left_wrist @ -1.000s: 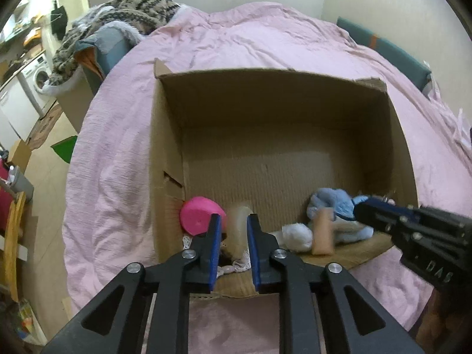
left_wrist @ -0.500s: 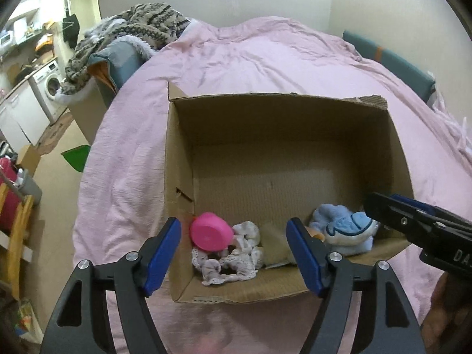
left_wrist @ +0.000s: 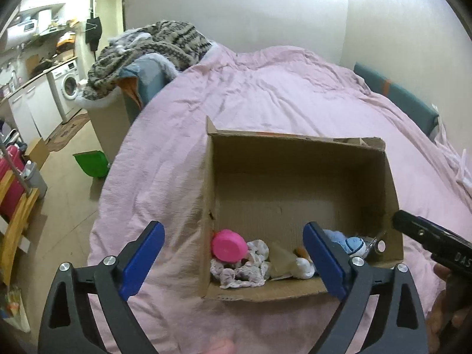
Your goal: Organize soft objects
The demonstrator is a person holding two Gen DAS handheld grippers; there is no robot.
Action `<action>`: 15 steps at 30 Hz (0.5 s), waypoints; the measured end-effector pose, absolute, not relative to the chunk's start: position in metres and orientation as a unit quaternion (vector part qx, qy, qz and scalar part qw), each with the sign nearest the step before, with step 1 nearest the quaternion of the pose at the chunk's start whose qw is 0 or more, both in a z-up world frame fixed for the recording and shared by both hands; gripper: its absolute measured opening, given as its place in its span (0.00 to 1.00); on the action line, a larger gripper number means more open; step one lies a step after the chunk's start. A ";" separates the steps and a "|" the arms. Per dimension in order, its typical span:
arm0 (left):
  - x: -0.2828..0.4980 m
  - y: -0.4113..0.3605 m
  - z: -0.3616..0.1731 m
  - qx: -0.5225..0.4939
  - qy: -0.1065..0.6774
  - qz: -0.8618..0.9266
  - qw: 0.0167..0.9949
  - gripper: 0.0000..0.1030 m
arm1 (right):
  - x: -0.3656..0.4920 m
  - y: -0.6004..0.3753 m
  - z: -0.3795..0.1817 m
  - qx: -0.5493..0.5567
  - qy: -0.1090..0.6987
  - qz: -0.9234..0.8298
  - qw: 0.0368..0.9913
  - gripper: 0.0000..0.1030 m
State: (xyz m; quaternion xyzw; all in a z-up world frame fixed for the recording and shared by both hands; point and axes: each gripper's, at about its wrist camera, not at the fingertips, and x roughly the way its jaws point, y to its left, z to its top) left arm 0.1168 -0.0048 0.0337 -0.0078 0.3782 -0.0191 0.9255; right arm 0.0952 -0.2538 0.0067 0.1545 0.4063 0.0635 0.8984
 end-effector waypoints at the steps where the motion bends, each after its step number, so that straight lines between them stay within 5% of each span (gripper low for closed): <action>1: 0.113 -0.003 0.036 -0.009 0.376 -0.018 0.927 0.96 | 0.092 -0.255 0.010 0.151 0.402 0.060 0.901 0.96; 15: 0.054 0.006 0.044 -0.011 0.376 -0.017 0.926 0.99 | 0.039 -0.249 0.020 0.102 0.381 0.042 0.918 1.00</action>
